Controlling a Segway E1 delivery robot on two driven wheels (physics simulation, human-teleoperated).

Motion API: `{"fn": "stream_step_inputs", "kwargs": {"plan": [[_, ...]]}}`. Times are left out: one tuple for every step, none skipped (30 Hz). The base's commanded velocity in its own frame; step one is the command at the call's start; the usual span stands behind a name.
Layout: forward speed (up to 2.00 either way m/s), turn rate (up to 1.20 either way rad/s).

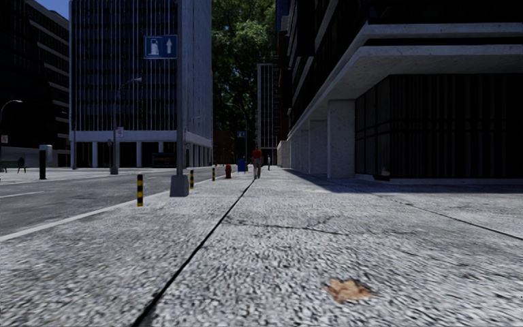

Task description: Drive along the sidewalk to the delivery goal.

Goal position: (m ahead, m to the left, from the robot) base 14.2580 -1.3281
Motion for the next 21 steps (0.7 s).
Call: {"fn": "stream_step_inputs", "kwargs": {"plan": [[2.0, 0.0], [2.0, 0.0], [2.0, 0.0], [2.0, 0.0], [2.0, -0.15], [2.0, -0.15], [2.0, -0.33], [2.0, -0.45], [2.0, -0.45], [2.0, -0.48], [2.0, -0.34], [2.0, -0.06], [2.0, -0.06], [2.0, 0.0], [2.0, 0.0], [2.0, 0.0], [2.0, 0.0], [2.0, 0.0], [2.0, 0.0], [2.0, 0.0], [2.0, 0.0]]}}
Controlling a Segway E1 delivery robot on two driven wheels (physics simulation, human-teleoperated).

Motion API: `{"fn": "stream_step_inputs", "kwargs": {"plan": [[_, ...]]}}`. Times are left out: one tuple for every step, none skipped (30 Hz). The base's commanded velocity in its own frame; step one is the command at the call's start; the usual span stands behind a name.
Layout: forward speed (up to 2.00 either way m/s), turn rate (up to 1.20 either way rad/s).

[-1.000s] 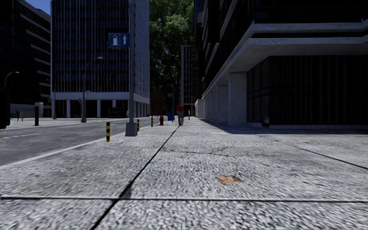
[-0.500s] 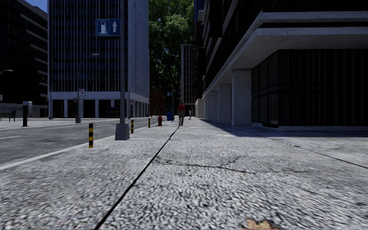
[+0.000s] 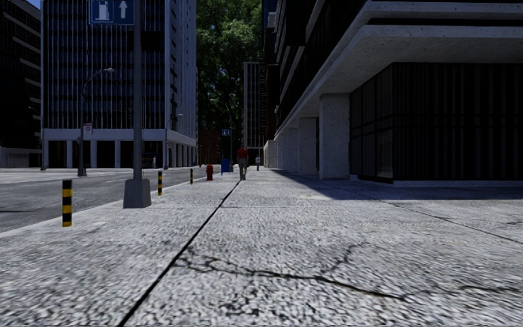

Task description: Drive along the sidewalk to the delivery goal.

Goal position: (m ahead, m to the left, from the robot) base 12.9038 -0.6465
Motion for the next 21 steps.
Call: {"fn": "stream_step_inputs", "kwargs": {"plan": [[2.0, 0.0], [2.0, 0.0], [2.0, 0.0], [2.0, 0.0], [2.0, 0.0], [2.0, 0.0], [2.0, 0.0], [2.0, 0.0], [2.0, 0.0], [2.0, 0.0], [2.0, 0.0], [2.0, 0.0], [2.0, 0.0], [2.0, 0.0], [2.0, 0.0], [2.0, 0.0], [2.0, 0.0], [2.0, 0.0], [2.0, 0.0], [2.0, 0.0], [2.0, 0.0]]}}
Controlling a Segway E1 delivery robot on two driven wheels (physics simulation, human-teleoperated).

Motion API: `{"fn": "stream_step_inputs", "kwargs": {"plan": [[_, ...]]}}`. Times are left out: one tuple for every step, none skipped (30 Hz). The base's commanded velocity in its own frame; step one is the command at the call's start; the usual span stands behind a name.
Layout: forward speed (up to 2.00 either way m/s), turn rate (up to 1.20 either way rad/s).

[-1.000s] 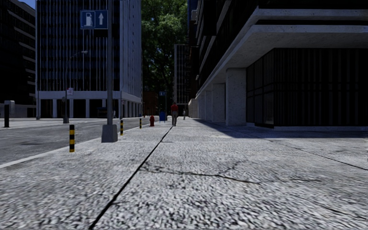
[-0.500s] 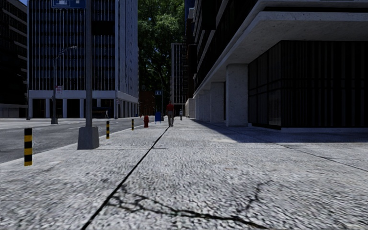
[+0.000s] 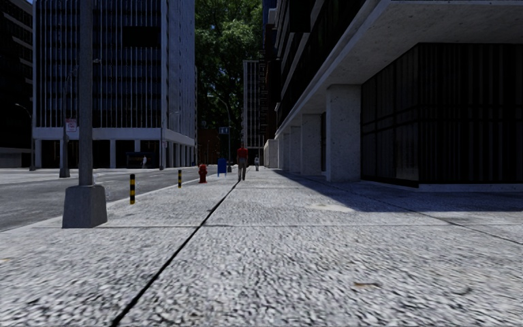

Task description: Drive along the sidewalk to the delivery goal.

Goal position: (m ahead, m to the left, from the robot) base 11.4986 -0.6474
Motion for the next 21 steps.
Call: {"fn": "stream_step_inputs", "kwargs": {"plan": [[2.0, 0.0], [2.0, 0.0], [2.0, 0.0], [2.0, 0.0], [2.0, 0.0], [2.0, 0.0], [2.0, 0.0], [2.0, 0.0], [2.0, 0.0], [2.0, 0.0], [2.0, 0.0], [2.0, 0.0], [2.0, 0.0], [2.0, 0.0], [2.0, 0.0], [2.0, 0.0], [2.0, 0.0], [2.0, 0.0], [2.0, 0.0], [2.0, 0.0], [2.0, 0.0]]}}
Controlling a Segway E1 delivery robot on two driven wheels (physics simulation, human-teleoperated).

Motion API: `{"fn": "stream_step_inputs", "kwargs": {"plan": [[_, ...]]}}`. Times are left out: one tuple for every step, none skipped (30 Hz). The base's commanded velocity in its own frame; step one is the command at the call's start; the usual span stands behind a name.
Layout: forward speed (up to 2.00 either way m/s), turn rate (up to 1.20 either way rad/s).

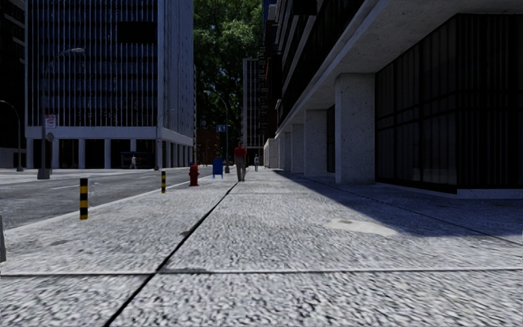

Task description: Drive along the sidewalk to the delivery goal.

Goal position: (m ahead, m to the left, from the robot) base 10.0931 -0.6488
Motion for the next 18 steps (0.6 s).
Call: {"fn": "stream_step_inputs", "kwargs": {"plan": [[2.0, 0.0], [2.0, 0.0], [2.0, 0.0], [2.0, 0.0], [2.0, 0.0], [2.0, 0.0], [2.0, 0.0], [2.0, 0.0], [2.0, 0.0], [2.0, 0.0], [2.0, 0.0], [2.0, -0.11], [2.0, -0.11], [2.0, -0.23], [2.0, -0.26], [2.0, -0.27], [2.0, -0.27], [2.0, -0.27]]}}
